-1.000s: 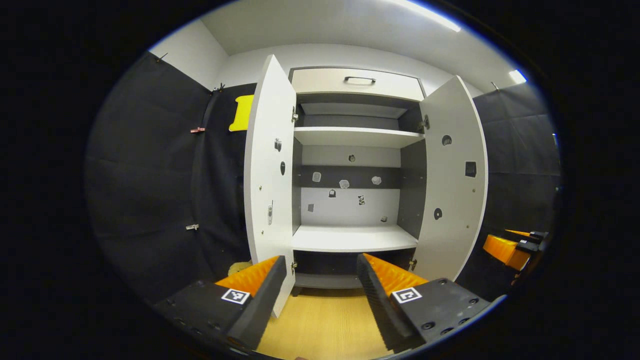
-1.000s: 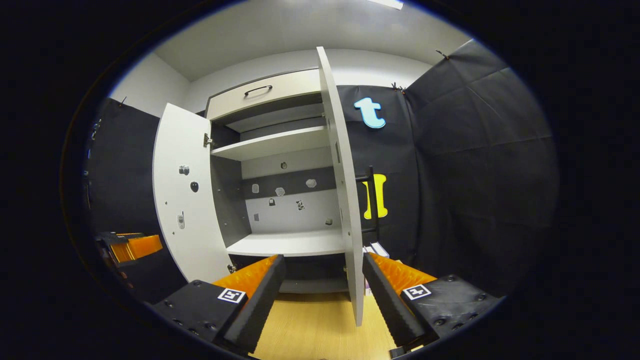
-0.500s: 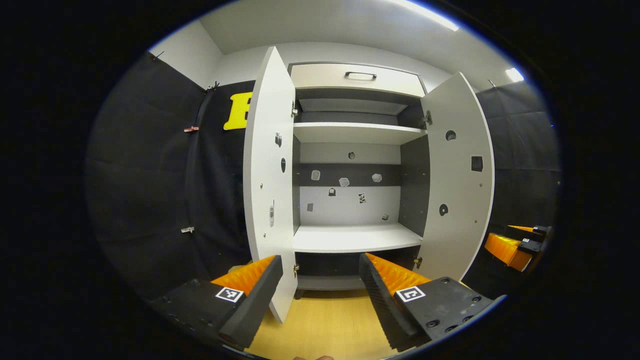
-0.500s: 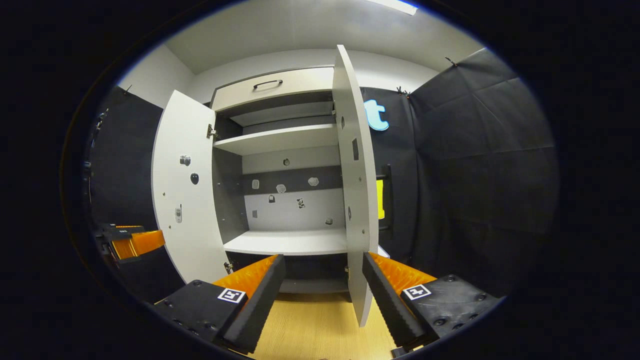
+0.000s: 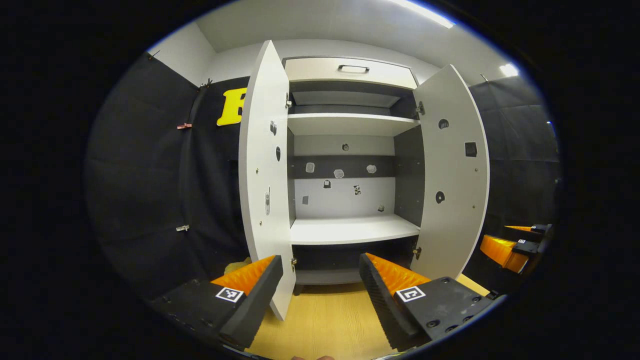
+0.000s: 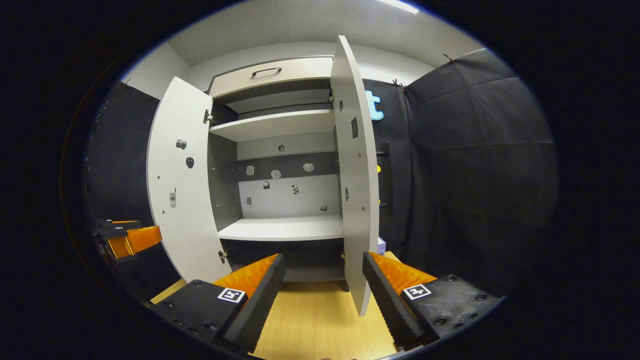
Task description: Open the right door of the double-door shoe cabinet with the right hand, and open the left door with the left hand.
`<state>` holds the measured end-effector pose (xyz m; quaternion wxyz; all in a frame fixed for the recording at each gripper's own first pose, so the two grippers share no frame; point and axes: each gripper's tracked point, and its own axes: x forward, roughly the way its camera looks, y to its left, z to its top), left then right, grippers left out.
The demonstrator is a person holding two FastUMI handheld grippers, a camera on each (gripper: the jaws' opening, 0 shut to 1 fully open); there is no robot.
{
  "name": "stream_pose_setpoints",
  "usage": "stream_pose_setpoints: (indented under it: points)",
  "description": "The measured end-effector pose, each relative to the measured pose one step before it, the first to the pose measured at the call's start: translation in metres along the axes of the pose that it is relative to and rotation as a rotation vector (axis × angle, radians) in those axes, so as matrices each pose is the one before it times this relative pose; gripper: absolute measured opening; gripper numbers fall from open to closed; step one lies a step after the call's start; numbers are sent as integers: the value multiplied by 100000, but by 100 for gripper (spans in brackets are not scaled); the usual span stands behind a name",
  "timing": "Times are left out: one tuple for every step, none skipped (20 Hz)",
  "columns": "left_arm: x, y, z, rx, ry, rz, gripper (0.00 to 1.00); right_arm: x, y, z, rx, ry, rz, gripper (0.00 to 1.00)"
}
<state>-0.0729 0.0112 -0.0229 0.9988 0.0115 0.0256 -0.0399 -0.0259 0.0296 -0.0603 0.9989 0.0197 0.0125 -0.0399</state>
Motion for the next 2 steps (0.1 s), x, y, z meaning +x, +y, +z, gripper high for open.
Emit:
stream_pose_setpoints:
  points:
    - [74,1,121,-224,-695,-385,95,31,126,95,-253,-538,-35,98]
    - [11,104,-98,114,-335,-39,95,-31,191,-72,-525,-208,68,98]
